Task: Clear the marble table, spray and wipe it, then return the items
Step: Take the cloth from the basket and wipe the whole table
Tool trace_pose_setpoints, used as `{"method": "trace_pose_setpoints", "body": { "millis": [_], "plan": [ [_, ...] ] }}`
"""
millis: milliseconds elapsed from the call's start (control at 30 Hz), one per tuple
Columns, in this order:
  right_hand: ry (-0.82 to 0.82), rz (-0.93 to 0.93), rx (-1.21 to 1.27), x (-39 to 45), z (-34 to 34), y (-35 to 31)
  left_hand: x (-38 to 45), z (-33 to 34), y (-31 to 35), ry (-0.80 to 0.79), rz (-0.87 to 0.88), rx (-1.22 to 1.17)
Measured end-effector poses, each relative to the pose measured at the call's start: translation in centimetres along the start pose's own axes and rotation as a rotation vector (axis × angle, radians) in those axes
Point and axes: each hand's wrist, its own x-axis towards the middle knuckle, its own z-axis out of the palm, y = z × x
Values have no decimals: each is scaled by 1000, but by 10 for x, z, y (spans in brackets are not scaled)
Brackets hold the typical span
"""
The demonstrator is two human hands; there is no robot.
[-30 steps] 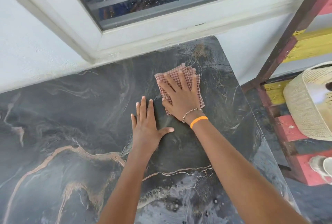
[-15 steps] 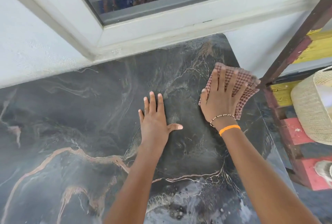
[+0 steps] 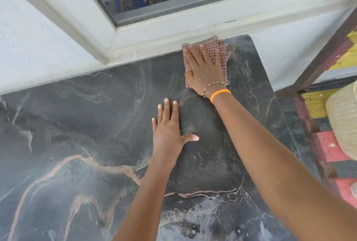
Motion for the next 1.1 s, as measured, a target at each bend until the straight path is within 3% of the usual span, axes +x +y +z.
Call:
{"method": "trace_pose_setpoints", "body": {
  "millis": [200, 333, 533, 700, 800, 1100],
  "plan": [
    [59, 345, 49, -14, -13, 88, -1, 0, 0, -17, -5, 12],
    [47, 468, 93, -43, -10, 93, 0, 0, 0, -21, -3, 14],
    [27, 389, 29, -98, -2, 51, -2, 2, -3, 14, 21, -2],
    [-9, 69, 9, -94, 8, -13, -13, 7, -5, 68, 72, -35],
    [-16, -1, -38, -59, 4, 0, -17, 10, -6, 5, 106, -5],
    [59, 554, 132, -12, -18, 88, -15, 9, -8, -27, 81, -50]
  ]
}}
